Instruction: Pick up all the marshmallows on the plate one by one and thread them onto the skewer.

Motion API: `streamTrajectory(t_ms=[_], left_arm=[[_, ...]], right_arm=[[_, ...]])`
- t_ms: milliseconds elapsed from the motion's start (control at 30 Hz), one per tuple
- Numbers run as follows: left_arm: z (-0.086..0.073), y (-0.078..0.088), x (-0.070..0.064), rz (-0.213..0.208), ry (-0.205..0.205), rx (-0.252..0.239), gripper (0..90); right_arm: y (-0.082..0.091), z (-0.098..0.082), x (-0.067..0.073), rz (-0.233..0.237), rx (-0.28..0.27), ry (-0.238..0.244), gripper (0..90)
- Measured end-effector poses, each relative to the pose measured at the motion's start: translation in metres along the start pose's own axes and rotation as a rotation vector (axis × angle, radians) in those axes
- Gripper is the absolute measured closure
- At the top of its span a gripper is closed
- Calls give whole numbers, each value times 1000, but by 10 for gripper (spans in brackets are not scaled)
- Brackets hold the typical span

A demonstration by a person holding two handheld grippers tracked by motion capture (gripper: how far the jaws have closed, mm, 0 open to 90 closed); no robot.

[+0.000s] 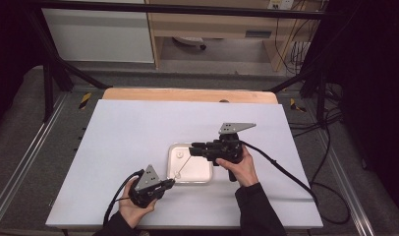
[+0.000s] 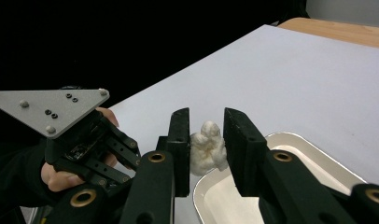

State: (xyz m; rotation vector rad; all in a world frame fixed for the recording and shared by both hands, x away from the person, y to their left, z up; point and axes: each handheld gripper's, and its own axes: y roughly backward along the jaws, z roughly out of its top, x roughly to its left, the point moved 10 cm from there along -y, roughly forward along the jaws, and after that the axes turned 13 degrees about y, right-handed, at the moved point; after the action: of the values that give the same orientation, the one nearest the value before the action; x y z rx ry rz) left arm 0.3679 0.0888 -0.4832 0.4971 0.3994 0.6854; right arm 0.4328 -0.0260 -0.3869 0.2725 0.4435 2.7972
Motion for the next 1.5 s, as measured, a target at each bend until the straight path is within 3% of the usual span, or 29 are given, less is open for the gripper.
streamTrajectory(t_ms=[1500], left_arm=[[-5, -2, 0, 12, 7, 9, 890]], right_arm=[[-24, -21, 17, 26, -15, -29, 782]])
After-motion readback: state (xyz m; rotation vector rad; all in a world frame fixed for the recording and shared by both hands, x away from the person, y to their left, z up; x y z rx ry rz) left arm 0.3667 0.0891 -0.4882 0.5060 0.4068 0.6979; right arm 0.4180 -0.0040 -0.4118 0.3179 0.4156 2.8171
